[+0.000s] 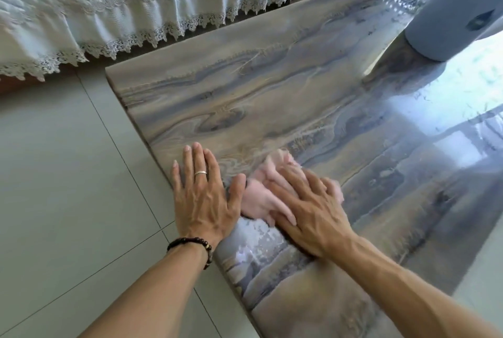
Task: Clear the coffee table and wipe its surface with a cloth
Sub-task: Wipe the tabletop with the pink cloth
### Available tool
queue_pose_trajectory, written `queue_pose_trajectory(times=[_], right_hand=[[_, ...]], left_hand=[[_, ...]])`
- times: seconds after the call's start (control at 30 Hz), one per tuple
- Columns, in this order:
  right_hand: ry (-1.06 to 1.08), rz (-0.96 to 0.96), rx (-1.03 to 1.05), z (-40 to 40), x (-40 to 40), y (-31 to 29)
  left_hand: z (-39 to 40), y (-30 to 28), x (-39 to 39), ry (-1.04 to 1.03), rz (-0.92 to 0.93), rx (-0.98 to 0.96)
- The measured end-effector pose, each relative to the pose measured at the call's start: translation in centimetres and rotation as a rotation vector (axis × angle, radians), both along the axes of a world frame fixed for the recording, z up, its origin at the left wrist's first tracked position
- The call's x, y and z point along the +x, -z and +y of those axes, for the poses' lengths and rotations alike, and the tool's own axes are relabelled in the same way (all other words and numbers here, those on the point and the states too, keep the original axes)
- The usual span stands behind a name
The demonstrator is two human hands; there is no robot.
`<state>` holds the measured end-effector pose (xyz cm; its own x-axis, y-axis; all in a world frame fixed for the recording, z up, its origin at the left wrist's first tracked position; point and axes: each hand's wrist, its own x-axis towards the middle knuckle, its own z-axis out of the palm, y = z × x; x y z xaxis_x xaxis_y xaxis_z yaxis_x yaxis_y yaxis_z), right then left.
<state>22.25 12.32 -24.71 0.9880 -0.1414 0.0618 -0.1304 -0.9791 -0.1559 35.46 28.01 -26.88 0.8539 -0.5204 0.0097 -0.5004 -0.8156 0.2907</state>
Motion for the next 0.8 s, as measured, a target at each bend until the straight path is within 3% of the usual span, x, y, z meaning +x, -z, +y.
queue_pose_trajectory(times=[0.07, 0.13, 0.3, 0.37, 0.5, 0.57, 0.7, 0.8], right_hand=[[0.267, 0.024, -0.011, -2.0, 5.9, -0.1], [0.391, 0.052, 0.002, -1.5, 8.0, 0.4], [0.128, 0.015, 0.011, 4.2, -4.5, 1.3], [0.116, 0.019, -0.033, 2.7, -4.2, 1.0], [0.484, 0.039, -0.070, 0.5, 3.1, 0.5], [0.449, -0.021, -0.066, 2.1, 1.6, 1.0], [0.230, -0.009, 0.029, 6.7, -8.8, 0.3], [0.249, 0.008, -0.026, 3.0, -4.7, -0.1]], left_hand=[[0.0, 0.2, 0.3, 0.017, 0.005, 0.007], [0.3, 0.6, 0.4, 0.036, -0.007, 0.021], [0.6, 0.7, 0.0, 0.107, -0.028, 0.011], [0.9, 0.4, -0.3, 0.221, -0.089, -0.015], [2.1, 0.3, -3.3, 0.376, -0.105, -0.044], [3.0, 0.5, -5.0, 0.362, -0.058, -0.050], [3.7, 0.9, -7.9, 0.343, -0.032, -0.013], [3.5, 0.8, -8.2, 0.344, -0.021, 0.059]])
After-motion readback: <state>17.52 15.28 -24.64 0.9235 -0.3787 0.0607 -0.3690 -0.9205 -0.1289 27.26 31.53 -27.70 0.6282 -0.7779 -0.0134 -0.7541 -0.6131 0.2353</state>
